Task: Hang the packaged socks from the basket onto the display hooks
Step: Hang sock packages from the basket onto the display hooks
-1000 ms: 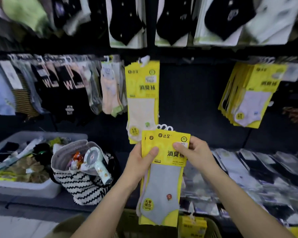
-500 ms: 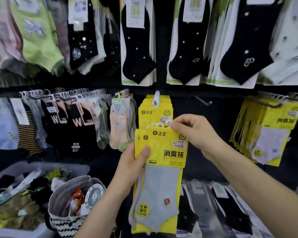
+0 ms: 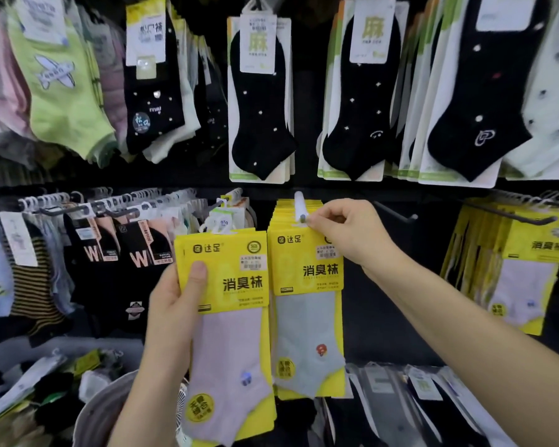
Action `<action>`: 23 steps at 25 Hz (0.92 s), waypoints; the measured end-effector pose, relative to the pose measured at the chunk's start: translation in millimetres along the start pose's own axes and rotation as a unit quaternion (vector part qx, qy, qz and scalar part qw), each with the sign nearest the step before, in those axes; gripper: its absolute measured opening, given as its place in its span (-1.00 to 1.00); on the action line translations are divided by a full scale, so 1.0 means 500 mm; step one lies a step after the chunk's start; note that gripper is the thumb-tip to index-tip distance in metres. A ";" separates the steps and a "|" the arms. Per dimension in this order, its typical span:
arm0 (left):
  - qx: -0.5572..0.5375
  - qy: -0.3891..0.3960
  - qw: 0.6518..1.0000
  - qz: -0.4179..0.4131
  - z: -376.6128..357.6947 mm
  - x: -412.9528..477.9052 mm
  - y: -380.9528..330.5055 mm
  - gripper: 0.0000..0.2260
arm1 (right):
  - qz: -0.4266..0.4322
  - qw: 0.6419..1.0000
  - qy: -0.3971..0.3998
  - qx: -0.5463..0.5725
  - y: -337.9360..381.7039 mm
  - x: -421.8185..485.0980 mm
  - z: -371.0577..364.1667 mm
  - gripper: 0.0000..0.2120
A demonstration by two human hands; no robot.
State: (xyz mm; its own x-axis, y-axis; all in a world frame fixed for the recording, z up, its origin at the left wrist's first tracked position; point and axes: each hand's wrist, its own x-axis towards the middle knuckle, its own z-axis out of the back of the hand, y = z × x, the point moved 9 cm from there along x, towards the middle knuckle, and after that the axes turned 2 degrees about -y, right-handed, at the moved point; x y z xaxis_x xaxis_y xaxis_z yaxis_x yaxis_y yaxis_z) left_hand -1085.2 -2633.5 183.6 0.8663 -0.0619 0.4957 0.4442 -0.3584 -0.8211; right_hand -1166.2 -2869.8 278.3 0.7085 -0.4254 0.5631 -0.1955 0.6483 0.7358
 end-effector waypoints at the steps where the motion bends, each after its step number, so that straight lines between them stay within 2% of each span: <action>1: -0.006 -0.010 1.000 -0.004 0.013 0.001 -0.010 -0.82 | 0.009 1.000 -0.004 -0.017 0.001 0.001 -0.005 -0.84; 4: -0.017 -0.023 1.000 -0.014 0.033 -0.002 -0.037 -0.83 | 0.021 0.999 -0.015 -0.043 0.000 0.003 -0.007 -0.81; 7: -0.024 -0.002 1.000 -0.005 0.013 -0.020 -0.047 -0.81 | 0.023 0.997 0.001 -0.078 0.001 -0.005 -0.008 -0.87; 9: -0.013 0.013 1.000 -0.002 -0.012 -0.038 -0.046 -0.79 | 0.042 0.993 -0.035 -0.102 0.013 -0.024 0.008 -0.95; 11: 0.010 0.029 1.000 -0.002 -0.039 -0.058 -0.041 -0.76 | 0.080 0.993 -0.077 -0.045 0.034 -0.063 0.024 -0.87; 13: 0.010 0.045 0.999 -0.001 -0.063 -0.075 -0.038 -0.78 | 0.076 0.997 -0.023 0.007 0.044 -0.104 -0.001 -0.72; 15: 0.003 0.053 0.999 -0.002 -0.079 -0.090 -0.036 -0.80 | 0.031 0.998 0.047 0.013 0.033 -0.132 -0.034 -0.54; 16: 0.006 0.053 0.999 -0.001 -0.085 -0.095 -0.034 -0.80 | 0.006 0.998 0.056 0.029 0.024 -0.137 -0.039 -0.54; 19: 0.010 0.032 0.999 0.010 -0.082 -0.106 -0.026 -0.77 | -0.025 0.995 0.036 0.088 0.017 -0.141 -0.023 -0.73; 23: 0.012 0.034 0.999 0.024 -0.082 -0.108 -0.012 -0.78 | -0.007 0.998 0.039 0.055 0.019 -0.138 -0.010 -0.87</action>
State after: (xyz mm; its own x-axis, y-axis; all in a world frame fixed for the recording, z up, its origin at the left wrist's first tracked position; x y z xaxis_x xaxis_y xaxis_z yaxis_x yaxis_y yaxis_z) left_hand -1144.0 -2666.4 173.2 0.8697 -0.1414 0.4728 0.4086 -0.3308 -0.8507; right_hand -1213.6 -2831.0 244.7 0.7615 -0.3809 0.5245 -0.2554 0.5673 0.7829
